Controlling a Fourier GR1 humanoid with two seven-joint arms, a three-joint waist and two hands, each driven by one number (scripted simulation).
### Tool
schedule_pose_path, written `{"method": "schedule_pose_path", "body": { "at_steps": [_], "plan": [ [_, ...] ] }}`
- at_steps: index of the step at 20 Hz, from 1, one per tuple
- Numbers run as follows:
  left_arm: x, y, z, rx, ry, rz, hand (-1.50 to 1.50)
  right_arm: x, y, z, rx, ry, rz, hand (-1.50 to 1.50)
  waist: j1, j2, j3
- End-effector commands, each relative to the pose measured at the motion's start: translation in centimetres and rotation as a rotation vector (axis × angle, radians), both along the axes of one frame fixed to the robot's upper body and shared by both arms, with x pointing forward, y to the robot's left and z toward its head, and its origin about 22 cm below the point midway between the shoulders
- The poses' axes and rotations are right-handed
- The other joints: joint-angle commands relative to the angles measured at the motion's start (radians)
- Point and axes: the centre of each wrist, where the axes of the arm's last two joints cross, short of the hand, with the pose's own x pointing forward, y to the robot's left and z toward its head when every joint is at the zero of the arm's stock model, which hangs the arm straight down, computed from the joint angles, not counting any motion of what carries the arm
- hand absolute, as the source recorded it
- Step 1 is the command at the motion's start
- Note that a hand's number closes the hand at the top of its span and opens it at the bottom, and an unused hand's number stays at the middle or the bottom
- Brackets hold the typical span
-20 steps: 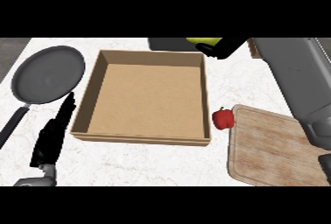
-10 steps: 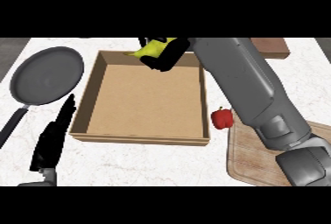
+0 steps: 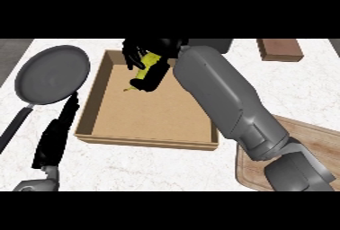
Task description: Pick the pear from the cutting board and place it in the cardboard box
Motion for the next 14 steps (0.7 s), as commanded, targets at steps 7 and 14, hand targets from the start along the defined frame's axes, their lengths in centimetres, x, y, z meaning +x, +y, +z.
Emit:
{"method": "schedule_pose_path", "body": {
  "at_steps": [7,14],
  "plan": [
    [1.8,-1.4,0.6,0.005,-0.002,-0.045,0.00,-0.6,0.6,-2.9,0.047,0.117,-0.077,-1.50,0.039,0.009,0.000],
    [-0.2,-1.2,-0.3,-0.009,0.004,-0.042,0.00,0.4,-0.8,-1.9,0.423,0.273,-0.212,-1.50,0.046,0.008,0.000]
  ]
}}
